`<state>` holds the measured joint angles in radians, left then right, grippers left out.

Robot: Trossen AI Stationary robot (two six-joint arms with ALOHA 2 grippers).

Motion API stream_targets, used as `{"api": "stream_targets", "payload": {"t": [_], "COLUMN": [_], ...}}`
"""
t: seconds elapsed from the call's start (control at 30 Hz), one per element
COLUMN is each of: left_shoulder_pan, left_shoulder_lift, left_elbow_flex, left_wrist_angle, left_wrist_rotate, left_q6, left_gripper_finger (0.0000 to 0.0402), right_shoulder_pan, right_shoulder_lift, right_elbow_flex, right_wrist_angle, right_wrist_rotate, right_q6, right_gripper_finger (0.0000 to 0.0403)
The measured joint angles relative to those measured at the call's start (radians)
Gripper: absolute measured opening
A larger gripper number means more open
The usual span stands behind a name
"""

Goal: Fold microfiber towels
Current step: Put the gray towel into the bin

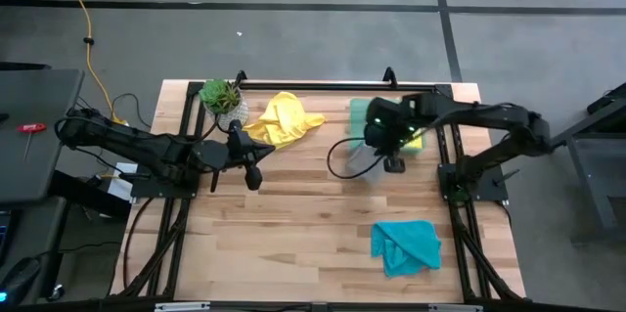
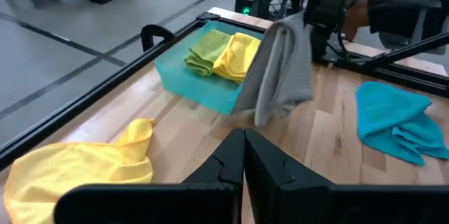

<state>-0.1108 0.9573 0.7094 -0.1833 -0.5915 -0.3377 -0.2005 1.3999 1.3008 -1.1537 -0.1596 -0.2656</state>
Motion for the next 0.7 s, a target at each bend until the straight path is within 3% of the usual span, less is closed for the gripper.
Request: {"api": "stream_targets", "payload": {"t": [0.17,0.37,0.57,0.7], "left_shoulder_pan": [0.0,0.0,0.0,0.0], "left_shoulder_lift": [0.0,0.0,0.0,0.0], "left_elbow_flex": [0.0,0.0,-0.001,-0.001], "left_wrist_angle": [0.0,-0.003,-0.006,-0.01], "left_wrist_rotate": [0.0,-0.001,-0.005,-0.007], "left_q6": [0.0,0.0,0.0,0.0], "left_gripper_finger": [0.0,0.0,0.0,0.0], "right_shoulder_pan": [-0.036,-0.086,-0.168,-0.207], "right_shoulder_lift": [0.15,0.27,0.296,0.296], "right_elbow_flex": [0.112,0.199,0.235,0.249], "right_wrist_angle": [-0.08,-0.146,-0.115,-0.084], "right_wrist_rotate": [0.051,0.219,0.258,0.362], "right_q6": [-0.186,-0.296,-0.297,-0.32], "right_gripper_finger": [0.0,0.0,0.0,0.0]}}
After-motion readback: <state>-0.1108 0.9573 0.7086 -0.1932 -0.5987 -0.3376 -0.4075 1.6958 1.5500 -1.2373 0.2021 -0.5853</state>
